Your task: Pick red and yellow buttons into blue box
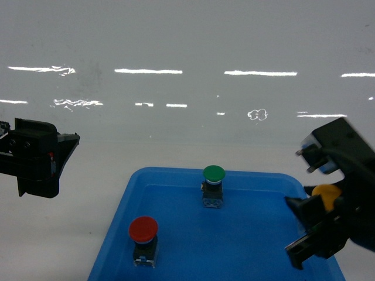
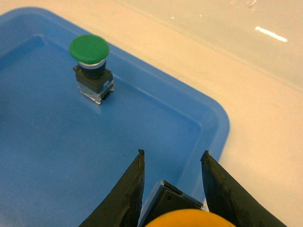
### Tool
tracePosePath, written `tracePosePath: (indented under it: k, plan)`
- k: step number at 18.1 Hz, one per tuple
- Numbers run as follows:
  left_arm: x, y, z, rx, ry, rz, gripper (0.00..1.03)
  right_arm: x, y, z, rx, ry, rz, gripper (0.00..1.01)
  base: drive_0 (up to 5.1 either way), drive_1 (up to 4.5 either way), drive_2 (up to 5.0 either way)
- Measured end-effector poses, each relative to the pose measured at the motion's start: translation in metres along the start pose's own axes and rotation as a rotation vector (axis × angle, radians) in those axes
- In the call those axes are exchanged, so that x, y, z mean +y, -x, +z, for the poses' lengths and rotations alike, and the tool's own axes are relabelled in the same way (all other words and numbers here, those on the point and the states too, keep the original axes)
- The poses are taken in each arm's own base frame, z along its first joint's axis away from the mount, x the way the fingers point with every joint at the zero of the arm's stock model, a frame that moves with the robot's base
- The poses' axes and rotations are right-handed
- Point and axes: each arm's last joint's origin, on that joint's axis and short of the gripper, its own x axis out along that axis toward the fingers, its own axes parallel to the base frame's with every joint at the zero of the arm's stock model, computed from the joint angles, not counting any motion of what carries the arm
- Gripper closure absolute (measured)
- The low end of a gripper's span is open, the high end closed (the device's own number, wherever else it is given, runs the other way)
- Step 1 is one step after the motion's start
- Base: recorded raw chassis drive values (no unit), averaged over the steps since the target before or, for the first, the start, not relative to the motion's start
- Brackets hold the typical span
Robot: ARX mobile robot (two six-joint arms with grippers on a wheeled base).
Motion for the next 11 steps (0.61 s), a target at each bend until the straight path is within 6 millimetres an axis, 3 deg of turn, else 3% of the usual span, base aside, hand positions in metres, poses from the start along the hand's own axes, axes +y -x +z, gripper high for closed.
tracePosePath:
  k: [6, 11]
  plan:
    - [0.000, 0.000, 0.000, 0.000, 0.000, 0.000, 0.05, -0.019, 0.085, 0.016, -0.208, -0.067, -0.183, 0.71, 0.0, 0.00, 0.0]
    - [0.000, 0.000, 0.000, 0.000, 0.000, 0.000, 0.05, -0.008, 0.152, -0.006, -0.252, -0.115, -0.323, 0.71, 0.0, 0.00, 0.0]
